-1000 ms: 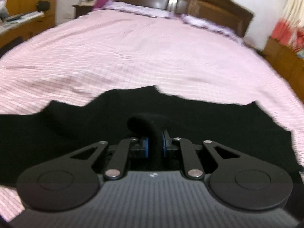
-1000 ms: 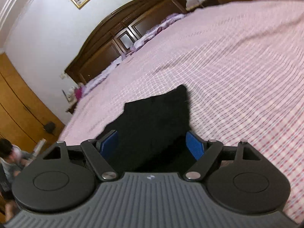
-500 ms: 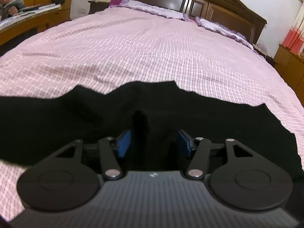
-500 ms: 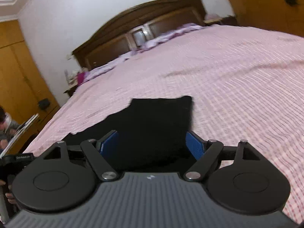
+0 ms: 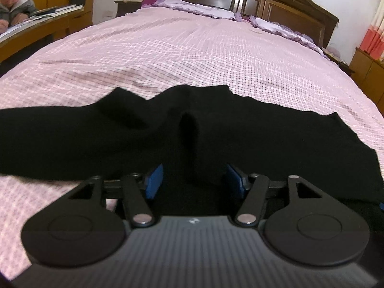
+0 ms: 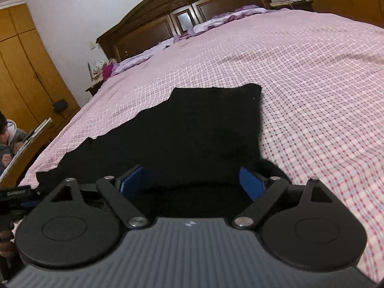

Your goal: Fold small clothes

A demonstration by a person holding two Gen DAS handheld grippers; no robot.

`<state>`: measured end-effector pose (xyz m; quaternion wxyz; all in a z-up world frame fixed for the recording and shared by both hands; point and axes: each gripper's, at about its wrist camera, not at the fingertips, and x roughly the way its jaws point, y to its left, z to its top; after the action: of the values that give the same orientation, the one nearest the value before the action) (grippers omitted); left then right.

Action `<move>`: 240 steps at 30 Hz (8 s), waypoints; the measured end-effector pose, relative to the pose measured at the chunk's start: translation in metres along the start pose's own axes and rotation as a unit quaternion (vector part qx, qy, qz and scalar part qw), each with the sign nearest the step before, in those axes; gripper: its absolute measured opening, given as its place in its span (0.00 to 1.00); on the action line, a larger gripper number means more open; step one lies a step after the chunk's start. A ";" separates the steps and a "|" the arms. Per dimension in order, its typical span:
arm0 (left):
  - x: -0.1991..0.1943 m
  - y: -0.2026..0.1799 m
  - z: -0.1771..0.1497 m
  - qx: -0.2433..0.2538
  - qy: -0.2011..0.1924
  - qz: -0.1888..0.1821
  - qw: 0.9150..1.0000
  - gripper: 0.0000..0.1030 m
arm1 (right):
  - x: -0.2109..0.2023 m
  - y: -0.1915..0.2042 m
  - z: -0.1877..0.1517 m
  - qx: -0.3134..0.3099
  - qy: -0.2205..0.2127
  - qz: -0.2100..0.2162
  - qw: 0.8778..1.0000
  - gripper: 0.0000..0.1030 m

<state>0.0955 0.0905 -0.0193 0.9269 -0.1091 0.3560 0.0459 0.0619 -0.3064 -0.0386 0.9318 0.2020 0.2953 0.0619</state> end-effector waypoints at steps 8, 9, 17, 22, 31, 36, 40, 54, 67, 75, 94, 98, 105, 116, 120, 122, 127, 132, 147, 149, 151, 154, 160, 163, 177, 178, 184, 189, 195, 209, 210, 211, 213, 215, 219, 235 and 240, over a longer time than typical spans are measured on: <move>-0.053 0.043 0.000 -0.047 -0.008 0.019 0.999 0.59 | -0.035 0.020 -0.006 0.002 0.027 0.001 1.000 0.89; -0.058 0.051 -0.001 -0.053 -0.009 0.026 0.998 0.59 | -0.039 0.021 -0.007 0.007 0.030 0.007 1.000 0.89; -0.072 0.116 -0.008 -0.129 -0.014 0.091 0.987 0.59 | -0.069 0.023 -0.014 0.007 0.032 0.012 0.999 0.89; -0.069 0.152 -0.011 -0.190 -0.021 0.118 0.974 0.59 | -0.081 0.023 -0.019 -0.004 0.031 -0.003 1.000 0.91; -0.062 0.199 -0.016 -0.277 -0.044 0.107 0.954 0.59 | -0.083 0.019 -0.024 0.009 0.044 -0.018 0.999 0.91; -0.063 0.221 -0.015 -0.314 -0.071 0.105 0.941 0.59 | -0.081 0.025 -0.026 0.001 0.048 -0.021 0.999 0.91; -0.055 0.235 -0.014 -0.335 -0.084 0.110 0.932 0.58 | -0.077 0.033 -0.029 -0.010 0.052 -0.022 0.998 0.91; -0.057 0.235 -0.003 -0.287 -0.130 0.112 0.942 0.07 | -0.069 0.037 -0.032 -0.026 0.056 -0.030 0.998 0.91; -0.110 0.178 0.018 -0.213 -0.237 0.023 0.948 0.07 | -0.079 0.028 -0.029 -0.012 0.049 -0.016 0.999 0.91; -0.133 0.113 0.039 -0.155 -0.276 -0.039 0.948 0.07 | -0.087 0.021 -0.026 0.002 0.040 -0.010 0.999 0.91; -0.071 -0.041 0.025 -0.053 -0.200 -0.151 0.967 0.07 | -0.107 0.001 -0.024 0.031 0.014 -0.005 0.999 0.91; -0.046 -0.058 0.009 -0.038 -0.161 -0.153 0.974 0.07 | -0.105 -0.004 -0.026 0.038 0.017 -0.007 0.999 0.91; -0.006 -0.059 -0.017 -0.036 -0.088 -0.144 0.985 0.08 | -0.101 -0.010 -0.030 0.046 0.019 -0.007 0.999 0.91; 0.014 -0.068 -0.039 -0.003 -0.025 -0.139 0.990 0.54 | -0.096 -0.011 -0.032 0.047 0.020 -0.006 0.999 0.91; -0.001 -0.070 -0.039 0.012 -0.015 -0.124 0.992 0.55 | -0.095 -0.011 -0.032 0.048 0.020 -0.005 0.999 0.91; -0.011 -0.065 -0.040 0.013 -0.013 -0.115 0.993 0.55 | -0.094 -0.012 -0.033 0.050 0.020 -0.004 0.999 0.91; -0.038 -0.049 -0.042 0.015 -0.013 -0.093 0.996 0.56 | -0.094 -0.007 -0.031 0.057 0.023 0.007 0.998 0.91; -0.060 -0.024 -0.043 0.014 -0.005 -0.060 0.998 0.56 | -0.092 0.011 -0.026 0.039 0.027 0.031 0.998 0.91; -0.084 0.018 -0.050 -0.005 -0.009 -0.006 1.000 0.56 | -0.040 0.117 -0.019 -0.019 0.100 0.163 0.981 0.91; -0.085 0.020 -0.050 -0.006 -0.011 -0.007 1.000 0.56 | -0.031 0.131 -0.021 -0.024 0.109 0.173 0.979 0.90; -0.084 0.024 -0.051 -0.010 -0.009 -0.007 1.000 0.56 | -0.022 0.143 -0.024 -0.019 0.119 0.181 0.976 0.88; -0.084 0.029 -0.053 -0.013 -0.009 -0.002 1.000 0.56 | -0.004 0.158 -0.027 -0.009 0.135 0.201 0.970 0.84; -0.079 0.039 -0.056 -0.029 -0.003 0.002 1.000 0.56 | 0.039 0.188 -0.034 0.008 0.161 0.224 0.961 0.75; -0.077 0.042 -0.059 -0.034 0.001 0.000 0.999 0.56 | 0.062 0.202 -0.040 0.011 0.171 0.220 0.960 0.71; -0.060 0.038 -0.049 -0.026 -0.013 0.006 1.000 0.56 | 0.119 0.221 -0.034 0.050 0.201 0.248 0.946 0.07; -0.058 0.037 -0.047 -0.024 -0.013 0.008 1.000 0.56 | 0.114 0.221 -0.029 0.045 0.190 0.253 0.948 0.06; -0.048 0.037 -0.039 -0.023 -0.015 0.017 0.999 0.56 | 0.068 0.208 0.006 0.011 0.083 0.252 0.964 0.05; -0.043 0.036 -0.037 -0.022 -0.011 0.021 0.999 0.56 | 0.052 0.177 0.017 0.006 0.043 0.206 0.978 0.05; -0.041 0.031 -0.039 -0.013 -0.009 0.021 1.000 0.56 | 0.057 0.132 0.014 0.044 0.048 0.150 0.986 0.05; -0.037 0.027 -0.041 0.001 -0.004 0.028 1.000 0.56 | 0.040 0.106 -0.015 -0.007 0.093 0.088 0.992 0.65; -0.038 0.026 -0.041 0.002 -0.004 0.028 1.000 0.56 | 0.034 0.109 -0.014 -0.018 0.086 0.087 0.992 0.66; -0.038 0.026 -0.041 0.002 -0.004 0.029 1.000 0.56 | 0.027 0.110 -0.014 -0.032 0.079 0.088 0.992 0.67; -0.041 0.025 -0.041 0.003 -0.002 0.029 1.000 0.56 | 0.014 0.117 -0.013 -0.051 0.069 0.090 0.992 0.67; -0.044 0.024 -0.040 0.003 -0.002 0.026 1.000 0.56 | 0.003 0.127 -0.012 -0.078 0.056 0.096 0.991 0.69; -0.051 0.018 -0.040 0.013 -0.005 0.025 1.000 0.56 | 0.002 0.157 -0.021 -0.141 0.039 0.107 0.984 0.70; -0.057 0.014 -0.048 0.021 -0.006 0.025 0.999 0.56 | 0.069 0.210 -0.074 -0.269 0.065 0.070 0.958 0.69; -0.059 0.011 -0.049 0.029 -0.008 0.023 0.999 0.56 | 0.072 0.202 -0.071 -0.255 0.056 0.056 0.964 0.31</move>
<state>0.0186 0.0891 -0.0170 0.9313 -0.0733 0.3522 0.0577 0.0814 -0.0811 -0.0457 0.9294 -0.0295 0.3100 0.1983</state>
